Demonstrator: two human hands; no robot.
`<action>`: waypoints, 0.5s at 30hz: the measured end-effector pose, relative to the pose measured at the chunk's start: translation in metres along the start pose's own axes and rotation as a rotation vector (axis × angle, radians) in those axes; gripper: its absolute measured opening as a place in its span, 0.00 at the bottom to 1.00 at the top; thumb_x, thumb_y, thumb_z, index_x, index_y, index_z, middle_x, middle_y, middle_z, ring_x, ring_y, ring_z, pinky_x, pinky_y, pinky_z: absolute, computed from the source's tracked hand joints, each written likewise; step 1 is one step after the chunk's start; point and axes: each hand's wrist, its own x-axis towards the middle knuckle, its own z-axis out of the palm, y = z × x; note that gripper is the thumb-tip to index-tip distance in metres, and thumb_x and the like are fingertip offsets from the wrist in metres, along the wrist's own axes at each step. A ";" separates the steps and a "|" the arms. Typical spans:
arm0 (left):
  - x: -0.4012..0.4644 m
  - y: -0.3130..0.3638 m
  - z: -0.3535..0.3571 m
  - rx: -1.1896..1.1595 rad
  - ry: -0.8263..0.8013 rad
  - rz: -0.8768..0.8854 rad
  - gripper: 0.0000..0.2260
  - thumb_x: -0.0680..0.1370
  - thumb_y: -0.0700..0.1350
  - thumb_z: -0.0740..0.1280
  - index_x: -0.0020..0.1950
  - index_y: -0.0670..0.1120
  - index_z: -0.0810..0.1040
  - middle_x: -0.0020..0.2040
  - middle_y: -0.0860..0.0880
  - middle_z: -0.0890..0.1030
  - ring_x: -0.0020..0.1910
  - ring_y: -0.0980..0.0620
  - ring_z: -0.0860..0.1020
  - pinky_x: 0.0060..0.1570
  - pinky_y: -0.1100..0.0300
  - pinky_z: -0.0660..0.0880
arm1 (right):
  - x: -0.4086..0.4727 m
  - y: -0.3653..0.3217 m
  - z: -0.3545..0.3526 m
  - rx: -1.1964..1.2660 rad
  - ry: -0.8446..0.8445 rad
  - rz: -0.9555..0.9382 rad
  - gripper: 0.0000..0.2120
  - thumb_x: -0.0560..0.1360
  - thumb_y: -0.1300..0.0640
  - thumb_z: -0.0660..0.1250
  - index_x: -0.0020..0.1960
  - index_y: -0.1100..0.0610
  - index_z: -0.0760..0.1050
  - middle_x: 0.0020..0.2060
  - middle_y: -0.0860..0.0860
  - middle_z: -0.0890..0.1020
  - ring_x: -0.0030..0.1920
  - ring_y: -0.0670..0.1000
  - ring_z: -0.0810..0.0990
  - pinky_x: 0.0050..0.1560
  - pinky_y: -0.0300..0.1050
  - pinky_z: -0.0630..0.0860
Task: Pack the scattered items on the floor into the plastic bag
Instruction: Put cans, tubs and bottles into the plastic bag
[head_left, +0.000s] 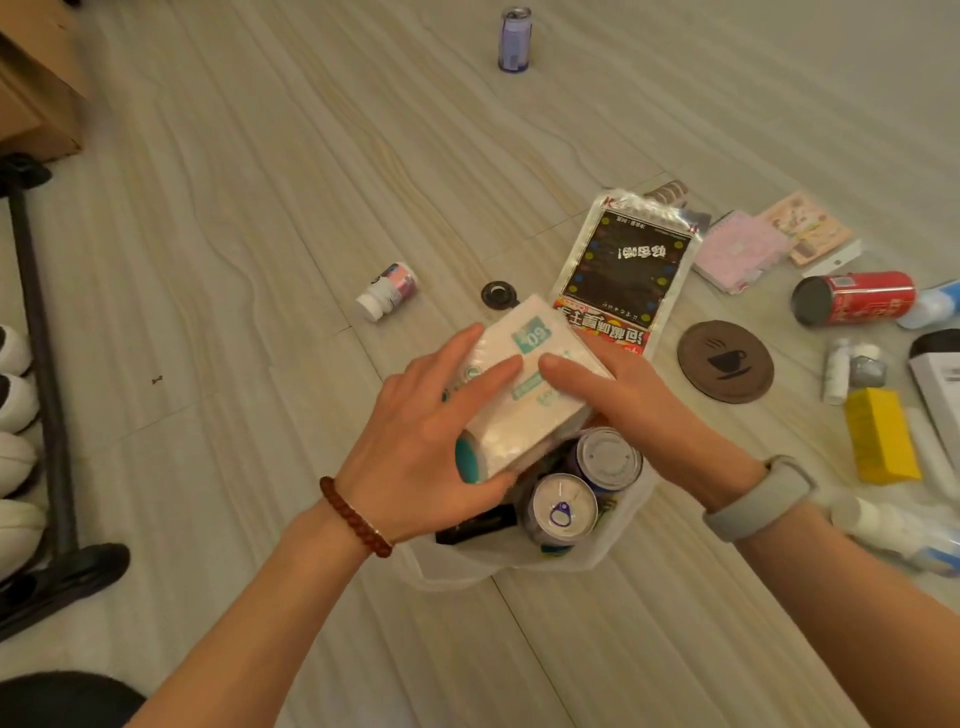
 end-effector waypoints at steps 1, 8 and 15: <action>0.004 -0.001 -0.002 -0.022 -0.022 -0.010 0.37 0.62 0.66 0.63 0.69 0.59 0.58 0.71 0.53 0.61 0.65 0.54 0.61 0.61 0.56 0.58 | -0.001 0.007 -0.002 0.020 0.070 -0.008 0.22 0.69 0.43 0.67 0.62 0.46 0.71 0.57 0.48 0.80 0.55 0.49 0.79 0.57 0.52 0.77; 0.000 -0.083 0.038 -0.390 -0.138 -0.998 0.25 0.79 0.56 0.53 0.70 0.43 0.64 0.71 0.42 0.66 0.70 0.45 0.64 0.68 0.55 0.59 | -0.006 0.031 -0.028 0.345 0.438 -0.030 0.28 0.69 0.47 0.65 0.66 0.56 0.67 0.56 0.53 0.80 0.48 0.46 0.82 0.45 0.42 0.80; 0.014 -0.085 0.067 -0.522 -0.204 -0.947 0.11 0.75 0.46 0.66 0.34 0.44 0.76 0.32 0.46 0.73 0.32 0.52 0.69 0.33 0.61 0.65 | 0.006 0.035 -0.043 0.425 0.477 -0.021 0.24 0.75 0.57 0.63 0.69 0.53 0.62 0.61 0.56 0.76 0.49 0.48 0.81 0.42 0.41 0.80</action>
